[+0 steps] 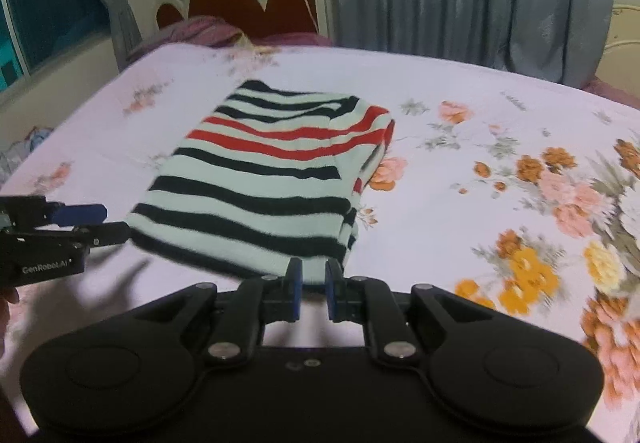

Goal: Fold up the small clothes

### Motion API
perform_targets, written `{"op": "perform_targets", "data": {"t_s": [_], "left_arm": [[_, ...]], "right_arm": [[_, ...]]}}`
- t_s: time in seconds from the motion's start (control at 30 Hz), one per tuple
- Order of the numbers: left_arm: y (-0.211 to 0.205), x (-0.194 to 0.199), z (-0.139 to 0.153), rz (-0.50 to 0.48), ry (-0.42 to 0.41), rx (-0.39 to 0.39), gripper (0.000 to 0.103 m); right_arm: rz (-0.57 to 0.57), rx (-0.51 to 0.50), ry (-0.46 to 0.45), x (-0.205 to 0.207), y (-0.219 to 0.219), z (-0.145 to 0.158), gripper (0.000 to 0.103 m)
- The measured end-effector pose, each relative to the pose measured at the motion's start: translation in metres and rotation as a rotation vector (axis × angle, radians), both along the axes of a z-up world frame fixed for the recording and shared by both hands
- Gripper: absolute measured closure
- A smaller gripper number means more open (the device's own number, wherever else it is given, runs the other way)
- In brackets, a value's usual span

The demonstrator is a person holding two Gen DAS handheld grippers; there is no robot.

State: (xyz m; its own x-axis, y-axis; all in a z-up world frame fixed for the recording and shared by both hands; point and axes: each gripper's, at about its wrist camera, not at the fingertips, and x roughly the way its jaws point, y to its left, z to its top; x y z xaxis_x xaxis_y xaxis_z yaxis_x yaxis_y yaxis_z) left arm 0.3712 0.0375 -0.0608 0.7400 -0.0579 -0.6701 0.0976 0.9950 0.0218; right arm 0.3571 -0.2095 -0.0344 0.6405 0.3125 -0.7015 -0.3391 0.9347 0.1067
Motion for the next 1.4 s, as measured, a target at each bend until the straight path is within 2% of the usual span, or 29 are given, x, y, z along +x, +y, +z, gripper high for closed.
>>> {"op": "perform_targets", "data": {"t_s": [0.4, 0.43, 0.47, 0.5, 0.57, 0.6, 0.63, 0.67, 0.7, 0.87, 1.03, 1.4], "left_arm": [[-0.029, -0.118, 0.055, 0.046, -0.121, -0.036, 0.062], [-0.031, -0.127, 0.059, 0.046, -0.127, -0.032, 0.051], [-0.032, -0.137, 0.063, 0.049, -0.139, -0.028, 0.032], [-0.033, -0.148, 0.068, 0.054, -0.162, -0.024, 0.025], [-0.034, -0.167, 0.077, 0.07, -0.201, -0.017, 0.006], [-0.035, -0.176, 0.081, 0.082, -0.218, -0.016, 0.001], [-0.034, -0.184, 0.085, 0.086, -0.234, -0.022, 0.0], [-0.034, -0.192, 0.089, 0.088, -0.242, -0.028, 0.0], [-0.035, -0.197, 0.092, 0.09, -0.242, -0.032, 0.0], [-0.04, -0.22, 0.102, 0.113, -0.243, -0.015, 0.0], [-0.041, -0.24, 0.11, 0.074, -0.238, -0.041, 0.0], [-0.038, -0.265, 0.121, 0.066, -0.248, -0.055, 0.0]], "right_arm": [[-0.058, 0.033, -0.068, -0.111, -0.027, 0.039, 0.073], [-0.064, 0.037, -0.076, -0.12, -0.029, 0.043, 0.072], [-0.071, 0.043, -0.089, -0.131, -0.031, 0.047, 0.068], [-0.079, 0.046, -0.102, -0.139, -0.032, 0.052, 0.063], [-0.101, 0.049, -0.141, -0.157, -0.035, 0.061, 0.034], [-0.109, 0.048, -0.166, -0.165, -0.036, 0.065, 0.026], [-0.119, 0.043, -0.184, -0.172, -0.037, 0.069, 0.012], [-0.128, 0.04, -0.196, -0.178, -0.038, 0.074, 0.003], [-0.134, 0.038, -0.205, -0.184, -0.039, 0.077, 0.0], [-0.182, -0.033, -0.223, -0.207, -0.038, 0.086, 0.001], [-0.201, -0.023, -0.226, -0.226, -0.038, 0.087, 0.001], [-0.2, -0.028, -0.246, -0.25, -0.027, 0.095, 0.001]]}}
